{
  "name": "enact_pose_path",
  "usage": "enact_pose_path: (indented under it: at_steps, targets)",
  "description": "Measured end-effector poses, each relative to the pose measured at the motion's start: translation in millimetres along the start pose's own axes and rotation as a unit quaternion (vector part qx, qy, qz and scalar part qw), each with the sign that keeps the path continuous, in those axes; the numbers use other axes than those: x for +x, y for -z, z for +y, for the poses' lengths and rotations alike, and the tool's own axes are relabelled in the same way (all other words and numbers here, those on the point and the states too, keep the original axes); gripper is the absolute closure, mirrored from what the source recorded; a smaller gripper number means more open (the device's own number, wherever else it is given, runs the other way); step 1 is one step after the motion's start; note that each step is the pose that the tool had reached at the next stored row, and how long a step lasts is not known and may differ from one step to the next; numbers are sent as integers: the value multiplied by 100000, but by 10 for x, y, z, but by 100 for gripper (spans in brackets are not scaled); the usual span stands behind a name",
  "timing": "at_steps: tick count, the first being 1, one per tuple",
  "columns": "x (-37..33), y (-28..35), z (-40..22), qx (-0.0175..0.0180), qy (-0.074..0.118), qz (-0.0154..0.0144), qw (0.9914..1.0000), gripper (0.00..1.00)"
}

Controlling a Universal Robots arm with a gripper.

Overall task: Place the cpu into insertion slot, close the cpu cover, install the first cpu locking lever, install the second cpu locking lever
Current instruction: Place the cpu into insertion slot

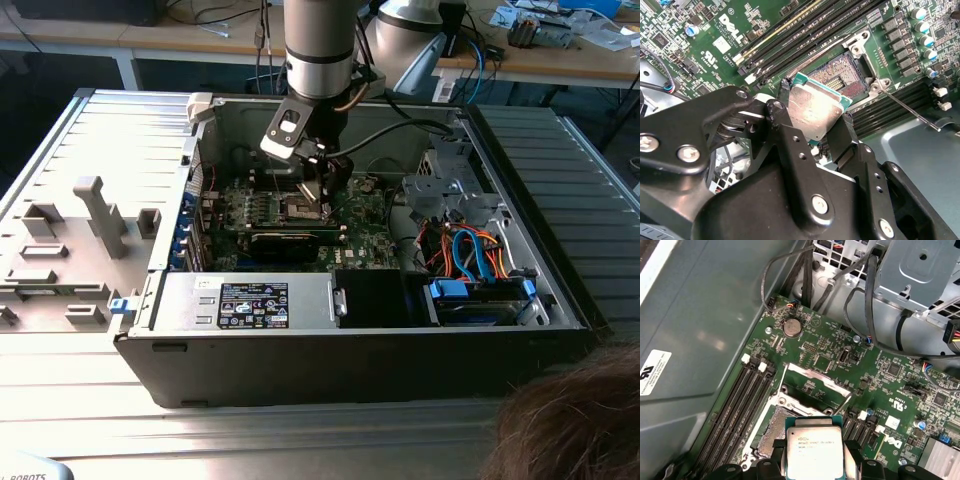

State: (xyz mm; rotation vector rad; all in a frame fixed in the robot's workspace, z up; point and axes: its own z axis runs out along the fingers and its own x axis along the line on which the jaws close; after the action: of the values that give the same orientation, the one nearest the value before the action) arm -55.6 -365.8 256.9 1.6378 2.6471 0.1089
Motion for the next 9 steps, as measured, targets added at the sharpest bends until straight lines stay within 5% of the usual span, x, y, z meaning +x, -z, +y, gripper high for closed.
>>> enact_pose_path:
  at_steps: [9]
  targets:
    - [0,-5,0,-13,-930,-67,99996,45]
